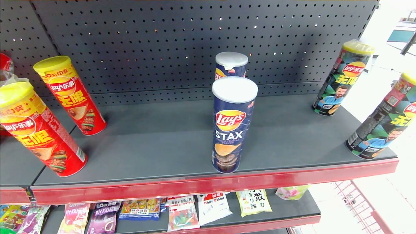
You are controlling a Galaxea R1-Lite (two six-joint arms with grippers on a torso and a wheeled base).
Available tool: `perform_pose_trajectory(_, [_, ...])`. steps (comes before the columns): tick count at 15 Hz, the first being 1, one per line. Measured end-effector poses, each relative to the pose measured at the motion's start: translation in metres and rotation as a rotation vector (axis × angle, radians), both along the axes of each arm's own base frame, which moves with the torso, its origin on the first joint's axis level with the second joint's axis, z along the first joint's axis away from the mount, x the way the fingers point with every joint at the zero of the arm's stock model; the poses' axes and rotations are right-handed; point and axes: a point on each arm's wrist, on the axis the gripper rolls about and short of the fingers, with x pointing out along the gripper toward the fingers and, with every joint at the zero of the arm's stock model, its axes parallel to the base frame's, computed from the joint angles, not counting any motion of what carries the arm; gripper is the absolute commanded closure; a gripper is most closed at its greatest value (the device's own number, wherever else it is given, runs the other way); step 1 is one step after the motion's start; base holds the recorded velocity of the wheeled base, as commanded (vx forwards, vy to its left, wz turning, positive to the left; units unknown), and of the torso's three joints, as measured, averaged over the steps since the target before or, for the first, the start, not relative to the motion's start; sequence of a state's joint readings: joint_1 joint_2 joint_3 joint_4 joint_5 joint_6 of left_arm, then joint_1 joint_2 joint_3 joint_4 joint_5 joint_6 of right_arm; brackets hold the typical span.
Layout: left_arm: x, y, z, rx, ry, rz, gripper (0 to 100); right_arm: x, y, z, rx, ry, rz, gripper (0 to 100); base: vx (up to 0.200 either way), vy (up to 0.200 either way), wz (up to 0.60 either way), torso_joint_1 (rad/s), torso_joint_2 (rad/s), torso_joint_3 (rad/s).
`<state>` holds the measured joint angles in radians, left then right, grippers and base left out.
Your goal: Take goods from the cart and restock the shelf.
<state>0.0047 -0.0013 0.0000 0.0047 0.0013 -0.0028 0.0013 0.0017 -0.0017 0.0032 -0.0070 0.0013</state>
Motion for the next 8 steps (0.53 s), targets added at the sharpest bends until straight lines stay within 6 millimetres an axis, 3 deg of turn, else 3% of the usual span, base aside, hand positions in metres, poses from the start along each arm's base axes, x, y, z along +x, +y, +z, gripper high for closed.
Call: perform_pose_trajectory(8, [0.0000, 0.0000, 0.0000, 0.000, 0.000, 0.000, 0, 0.0000, 0.0000, 0.0000, -0.001, 0.000, 0.001, 0, 0.000, 0.000, 0.00, 0.000, 0.00, 0.000])
